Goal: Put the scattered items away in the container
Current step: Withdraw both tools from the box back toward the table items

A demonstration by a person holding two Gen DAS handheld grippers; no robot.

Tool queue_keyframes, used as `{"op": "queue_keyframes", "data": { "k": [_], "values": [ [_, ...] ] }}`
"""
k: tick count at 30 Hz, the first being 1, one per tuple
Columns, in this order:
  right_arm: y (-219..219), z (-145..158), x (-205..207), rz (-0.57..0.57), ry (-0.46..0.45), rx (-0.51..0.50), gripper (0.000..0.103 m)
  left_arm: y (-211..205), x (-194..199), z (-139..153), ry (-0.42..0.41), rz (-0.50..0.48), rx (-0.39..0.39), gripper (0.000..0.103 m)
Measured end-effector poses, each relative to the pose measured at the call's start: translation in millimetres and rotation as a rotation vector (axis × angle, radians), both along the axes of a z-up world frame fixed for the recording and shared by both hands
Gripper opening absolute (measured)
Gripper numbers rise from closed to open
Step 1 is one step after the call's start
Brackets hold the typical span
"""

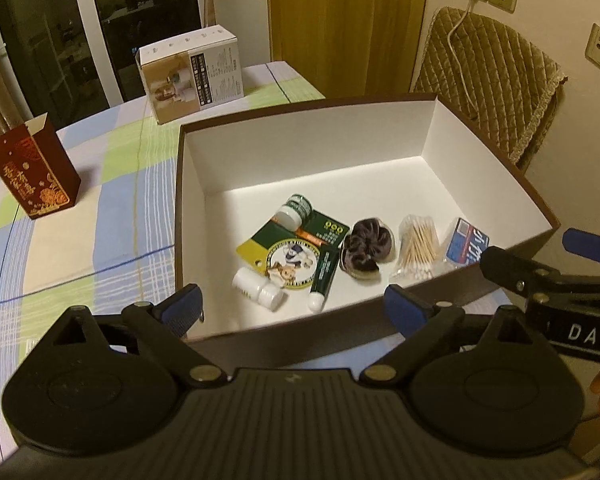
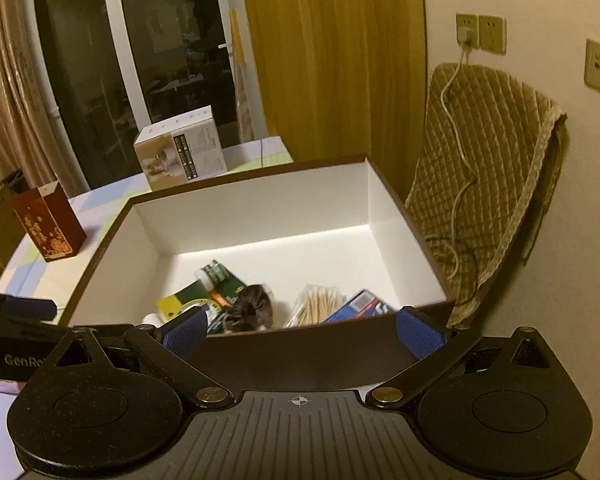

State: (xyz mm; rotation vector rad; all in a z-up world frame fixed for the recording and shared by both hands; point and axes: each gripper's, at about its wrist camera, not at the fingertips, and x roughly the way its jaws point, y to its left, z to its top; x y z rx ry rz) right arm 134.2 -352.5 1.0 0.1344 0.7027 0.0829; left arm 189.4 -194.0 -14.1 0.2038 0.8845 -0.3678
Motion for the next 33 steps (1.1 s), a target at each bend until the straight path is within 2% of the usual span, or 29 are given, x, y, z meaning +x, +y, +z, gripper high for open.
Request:
{"op": "queue_keyframes", "data": {
  "k": [21, 33],
  "values": [
    [35, -9, -35, 0.073, 0.096, -0.046, 0.103, 40, -41, -5, 0.023, 0.03, 0.042, 0.096],
    [76, -13, -32, 0.17, 0.125, -0.062, 0.103, 76, -44, -8, 0.03, 0.087, 0.057, 0.096]
  ]
}}
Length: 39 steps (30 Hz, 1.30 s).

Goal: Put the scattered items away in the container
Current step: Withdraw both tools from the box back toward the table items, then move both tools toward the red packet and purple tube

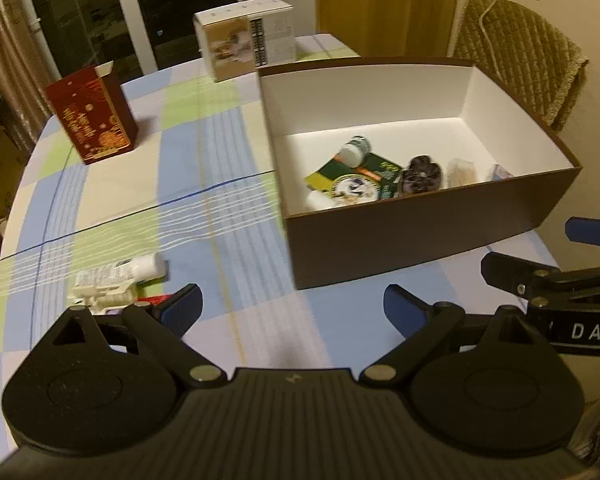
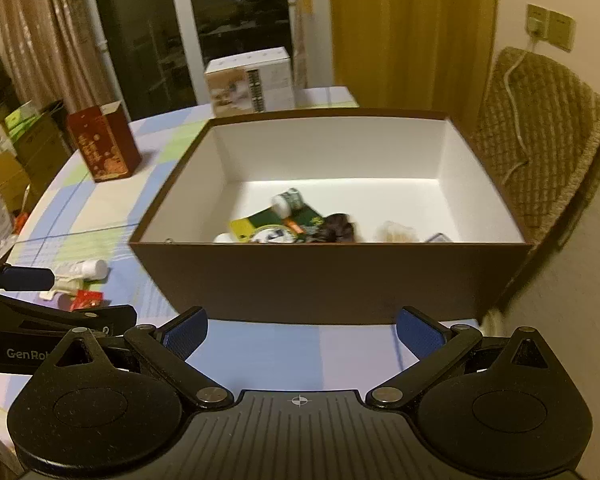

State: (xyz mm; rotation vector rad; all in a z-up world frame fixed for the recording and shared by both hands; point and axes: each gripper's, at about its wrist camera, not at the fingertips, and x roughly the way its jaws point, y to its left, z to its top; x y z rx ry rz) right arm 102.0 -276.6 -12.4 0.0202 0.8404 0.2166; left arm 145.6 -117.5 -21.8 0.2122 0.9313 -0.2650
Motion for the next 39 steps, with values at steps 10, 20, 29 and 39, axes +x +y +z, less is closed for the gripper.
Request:
{"op": "queue_keyframes", "data": {
  "k": [10, 20, 29, 39],
  "values": [
    [45, -8, 7, 0.092, 0.02, -0.017, 0.103, 47, 1, -7, 0.02, 0.086, 0.005, 0.096],
    [77, -15, 9, 0.141, 0.036, -0.024, 0.103, 82, -1, -8, 0.025, 0.146, -0.004, 0.096],
    [98, -19, 9, 0.171, 0.043, -0.028, 0.103, 101, -1, -10, 0.031, 0.178, -0.003, 0.096],
    [115, -29, 13, 0.198, 0.069, -0.022, 0.103, 121, 1, -18, 0.053, 0.218, 0.0, 0.096]
  ]
}}
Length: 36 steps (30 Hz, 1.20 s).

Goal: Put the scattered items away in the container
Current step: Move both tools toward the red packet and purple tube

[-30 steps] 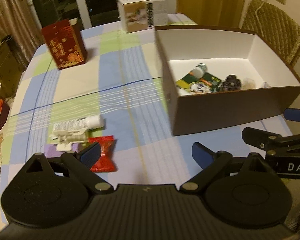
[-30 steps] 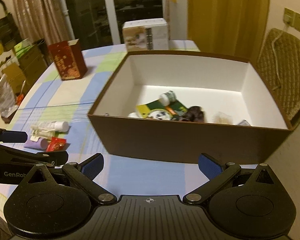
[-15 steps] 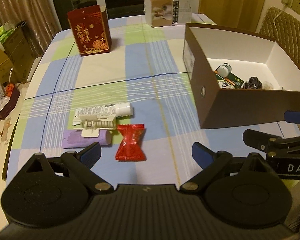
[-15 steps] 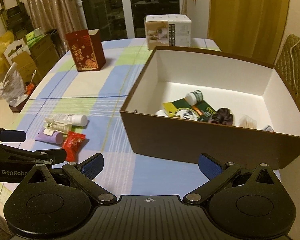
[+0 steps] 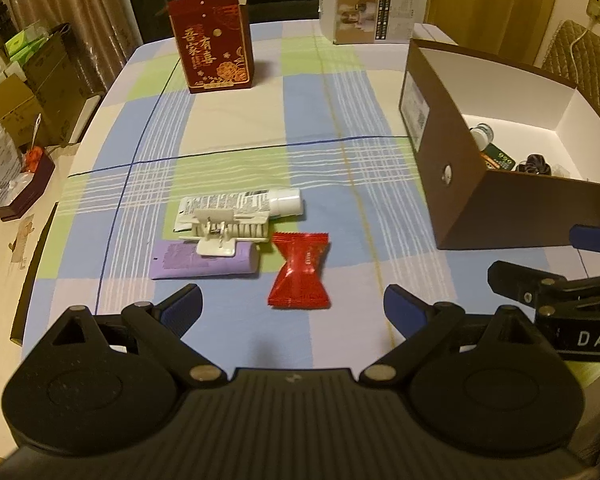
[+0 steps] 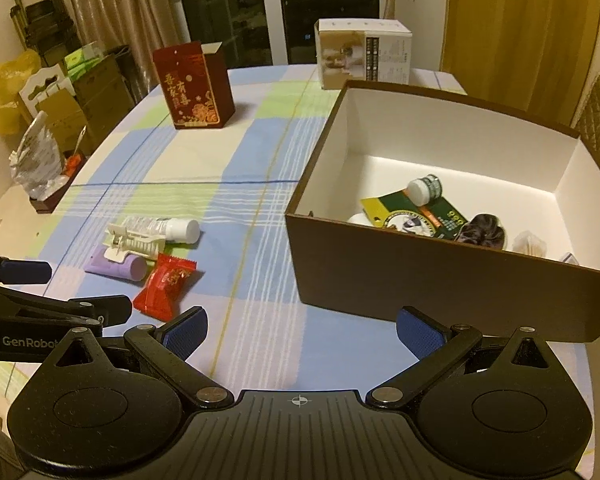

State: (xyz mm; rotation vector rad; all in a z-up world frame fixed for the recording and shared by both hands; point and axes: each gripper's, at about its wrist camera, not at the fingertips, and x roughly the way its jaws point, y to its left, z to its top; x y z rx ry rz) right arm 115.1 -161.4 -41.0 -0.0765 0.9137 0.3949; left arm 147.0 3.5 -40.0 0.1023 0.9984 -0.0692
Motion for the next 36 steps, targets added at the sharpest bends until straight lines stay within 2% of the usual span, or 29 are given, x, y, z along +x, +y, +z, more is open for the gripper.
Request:
{"op": "queue_keyframes", "data": {
  "k": [16, 22, 33, 34, 35, 36],
  "values": [
    [25, -23, 11, 0.051, 0.043, 0.005, 0.103, 52, 9, -19, 0.041, 0.097, 0.019, 0.096],
    [39, -32, 15, 0.057, 0.079, 0.044, 0.103, 69, 11, -28, 0.059, 0.119, 0.027, 0.096],
    [97, -49, 14, 0.187, 0.045, 0.03, 0.103, 94, 20, -40, 0.051, 0.116, 0.046, 0.091],
    [101, -51, 16, 0.193, 0.045, 0.033, 0.101, 95, 22, -39, 0.047, 0.113, 0.042, 0.091],
    [105, -53, 19, 0.197, 0.055, 0.037, 0.09, 97, 24, -38, 0.041, 0.108, 0.04, 0.09],
    [108, -57, 22, 0.195, 0.072, 0.041, 0.087, 98, 26, -37, 0.034, 0.102, 0.038, 0.09]
  ]
}}
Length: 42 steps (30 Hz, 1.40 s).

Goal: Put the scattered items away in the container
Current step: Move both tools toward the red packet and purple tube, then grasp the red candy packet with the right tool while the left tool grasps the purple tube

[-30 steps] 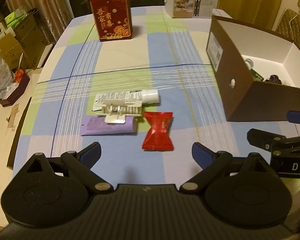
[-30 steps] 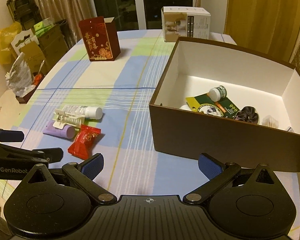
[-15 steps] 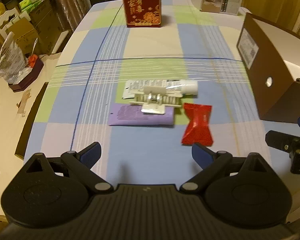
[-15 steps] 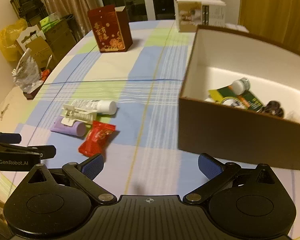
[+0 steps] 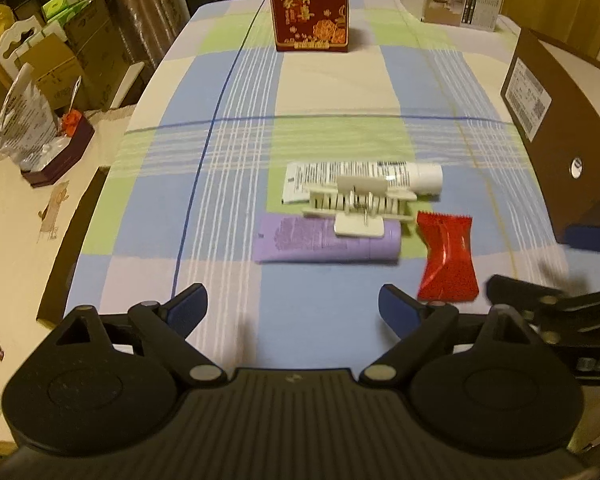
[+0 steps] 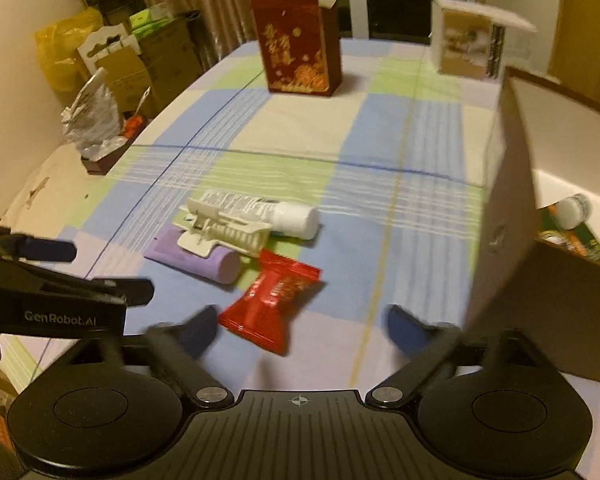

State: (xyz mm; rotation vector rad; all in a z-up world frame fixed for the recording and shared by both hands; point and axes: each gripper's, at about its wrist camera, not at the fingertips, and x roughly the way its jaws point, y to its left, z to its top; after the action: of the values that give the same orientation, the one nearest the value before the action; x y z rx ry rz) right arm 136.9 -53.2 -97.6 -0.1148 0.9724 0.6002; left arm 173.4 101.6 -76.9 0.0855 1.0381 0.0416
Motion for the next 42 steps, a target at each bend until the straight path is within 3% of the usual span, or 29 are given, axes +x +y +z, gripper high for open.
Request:
{"op": "queue_keyframes", "data": {
  "k": [4, 7, 13, 15, 18, 28, 34, 36, 37, 42],
  "values": [
    [8, -6, 7, -0.004, 0.009, 0.015, 0.087, 4, 9, 3, -0.015, -0.016, 0.01, 0.088],
    [14, -12, 14, -0.007, 0.027, 0.019, 0.071, 9, 14, 2, -0.012, -0.013, 0.006, 0.086],
    [25, -23, 25, -0.008, 0.052, -0.001, 0.067, 13, 22, -2, -0.009, -0.05, 0.0, 0.086],
    [28, -27, 28, 0.011, 0.07, -0.012, 0.042, 12, 23, -2, -0.02, -0.105, 0.002, 0.086],
    [27, -31, 30, 0.02, 0.084, -0.037, 0.036, 6, 25, 0, -0.058, -0.228, 0.04, 0.086],
    [13, -29, 38, -0.013, 0.128, -0.093, 0.033, -13, 37, -24, -0.07, -0.539, 0.123, 0.088],
    [8, -27, 38, -0.018, 0.144, -0.106, 0.033, -4, 51, -40, -0.04, -0.578, 0.035, 0.086],
    [6, -27, 37, -0.016, 0.145, -0.108, 0.033, -1, 53, -42, -0.009, -0.578, -0.006, 0.078],
    [6, -27, 37, -0.016, 0.146, -0.108, 0.033, -1, 53, -44, 0.018, -0.58, -0.021, 0.068],
    [3, -26, 37, -0.002, 0.153, -0.106, 0.033, -5, 35, -42, 0.087, -0.643, -0.024, 0.067]
  ]
}}
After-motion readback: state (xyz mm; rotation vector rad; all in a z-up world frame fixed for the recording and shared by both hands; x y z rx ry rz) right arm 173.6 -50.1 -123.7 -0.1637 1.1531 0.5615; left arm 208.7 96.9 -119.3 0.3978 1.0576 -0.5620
